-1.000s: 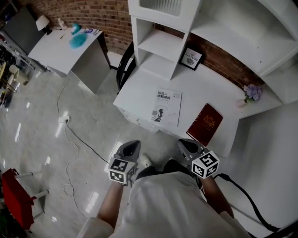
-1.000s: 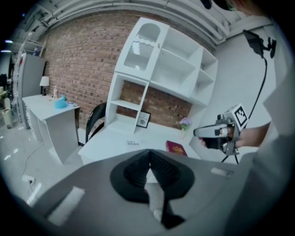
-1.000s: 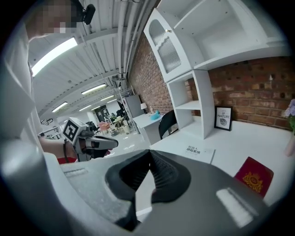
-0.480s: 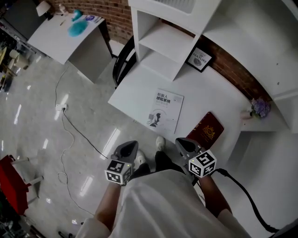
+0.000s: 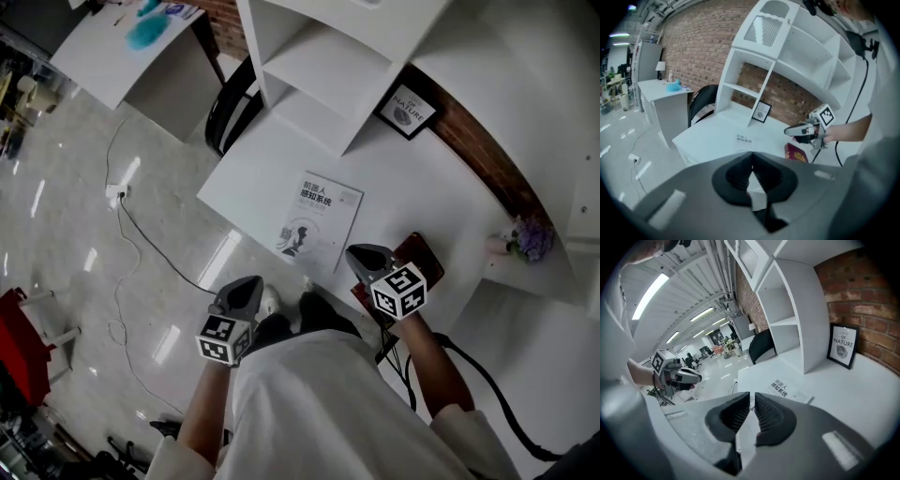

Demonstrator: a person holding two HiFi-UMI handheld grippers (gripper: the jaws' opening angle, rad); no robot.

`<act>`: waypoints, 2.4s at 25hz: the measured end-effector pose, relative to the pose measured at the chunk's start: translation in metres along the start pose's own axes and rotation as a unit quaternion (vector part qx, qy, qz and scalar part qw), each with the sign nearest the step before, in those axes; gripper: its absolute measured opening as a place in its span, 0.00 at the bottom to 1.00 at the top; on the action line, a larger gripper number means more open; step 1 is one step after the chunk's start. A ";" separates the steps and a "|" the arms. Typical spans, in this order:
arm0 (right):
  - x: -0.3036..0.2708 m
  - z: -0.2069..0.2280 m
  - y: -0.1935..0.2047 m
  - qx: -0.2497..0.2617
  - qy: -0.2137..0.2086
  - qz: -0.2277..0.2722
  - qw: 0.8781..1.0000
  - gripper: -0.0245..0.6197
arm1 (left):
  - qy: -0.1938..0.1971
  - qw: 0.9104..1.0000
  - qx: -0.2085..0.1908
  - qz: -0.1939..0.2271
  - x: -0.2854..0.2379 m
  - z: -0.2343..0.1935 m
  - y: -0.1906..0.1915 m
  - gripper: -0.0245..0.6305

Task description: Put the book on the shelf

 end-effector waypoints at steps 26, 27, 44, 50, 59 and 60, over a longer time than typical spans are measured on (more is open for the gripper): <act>-0.162 0.173 0.046 0.051 -0.113 -0.236 0.964 0.60 | -0.028 0.994 0.034 -0.095 -0.037 -0.046 0.040 0.05; -0.163 0.170 0.047 0.060 -0.115 -0.239 0.962 0.60 | -0.027 0.994 0.038 -0.098 -0.038 -0.050 0.041 0.05; -0.169 0.077 0.067 0.211 -0.107 -0.248 0.939 0.64 | 0.034 0.981 0.076 -0.175 -0.090 -0.135 0.068 0.22; -0.171 0.060 0.073 0.197 -0.106 -0.238 0.945 0.65 | 0.075 0.967 0.096 -0.223 -0.105 -0.155 0.084 0.37; -0.181 0.035 0.067 0.181 -0.115 -0.225 0.950 0.65 | 0.145 0.941 0.095 -0.290 -0.125 -0.165 0.093 0.43; -0.182 0.032 0.067 0.180 -0.116 -0.225 0.951 0.65 | 0.153 0.938 0.100 -0.295 -0.127 -0.165 0.095 0.44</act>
Point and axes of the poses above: the fingertips, and each gripper's own axes: x backward along the fingers, z to its right, y out of its underside, the point moved 7 cm from there along x, backward along the fingers, and after that the axes turned 9 degrees about x, right-handed, at the moved point
